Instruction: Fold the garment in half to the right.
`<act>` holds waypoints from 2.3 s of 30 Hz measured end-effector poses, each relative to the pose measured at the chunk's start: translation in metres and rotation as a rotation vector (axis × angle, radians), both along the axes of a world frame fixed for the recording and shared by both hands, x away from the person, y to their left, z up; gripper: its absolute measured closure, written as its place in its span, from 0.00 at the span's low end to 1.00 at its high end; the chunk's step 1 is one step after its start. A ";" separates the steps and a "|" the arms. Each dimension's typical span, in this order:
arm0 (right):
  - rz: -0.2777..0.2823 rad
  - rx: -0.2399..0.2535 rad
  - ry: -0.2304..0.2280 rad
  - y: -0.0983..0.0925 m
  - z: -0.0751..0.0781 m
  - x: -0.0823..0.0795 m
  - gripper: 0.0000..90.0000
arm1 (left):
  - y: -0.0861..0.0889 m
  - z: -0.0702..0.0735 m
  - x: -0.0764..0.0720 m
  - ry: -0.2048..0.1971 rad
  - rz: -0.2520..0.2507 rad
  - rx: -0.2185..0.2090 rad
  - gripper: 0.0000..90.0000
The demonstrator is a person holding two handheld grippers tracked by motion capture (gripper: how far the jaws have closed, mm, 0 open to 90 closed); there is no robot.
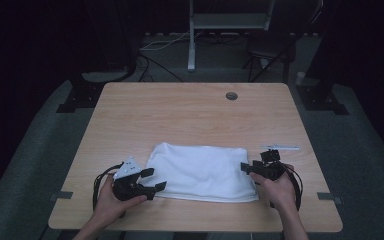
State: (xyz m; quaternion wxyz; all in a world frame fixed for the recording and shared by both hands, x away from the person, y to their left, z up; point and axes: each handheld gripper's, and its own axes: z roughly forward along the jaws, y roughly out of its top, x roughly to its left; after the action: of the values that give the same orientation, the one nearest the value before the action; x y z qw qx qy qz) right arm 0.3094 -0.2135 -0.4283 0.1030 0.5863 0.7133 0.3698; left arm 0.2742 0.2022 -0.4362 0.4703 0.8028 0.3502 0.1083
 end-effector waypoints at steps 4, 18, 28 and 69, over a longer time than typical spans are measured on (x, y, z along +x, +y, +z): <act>-0.001 -0.007 0.003 0.000 -0.003 0.000 0.53 | 0.000 0.000 0.000 0.000 0.002 0.000 0.33; 0.013 0.038 -0.015 0.007 -0.010 -0.003 0.94 | -0.001 -0.001 0.000 0.002 0.000 0.002 0.33; 0.027 0.205 -0.029 0.005 -0.006 -0.001 0.97 | -0.001 -0.001 0.000 0.001 0.002 0.000 0.33; 0.208 0.412 -0.136 0.071 0.061 0.012 0.97 | -0.002 -0.001 0.002 0.001 -0.005 0.002 0.33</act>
State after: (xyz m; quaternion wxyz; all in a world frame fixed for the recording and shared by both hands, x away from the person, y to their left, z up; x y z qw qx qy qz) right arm 0.3216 -0.1423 -0.3675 -0.0098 0.4920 0.6709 0.5547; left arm 0.2757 0.1999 -0.4369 0.4695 0.8043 0.3482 0.1070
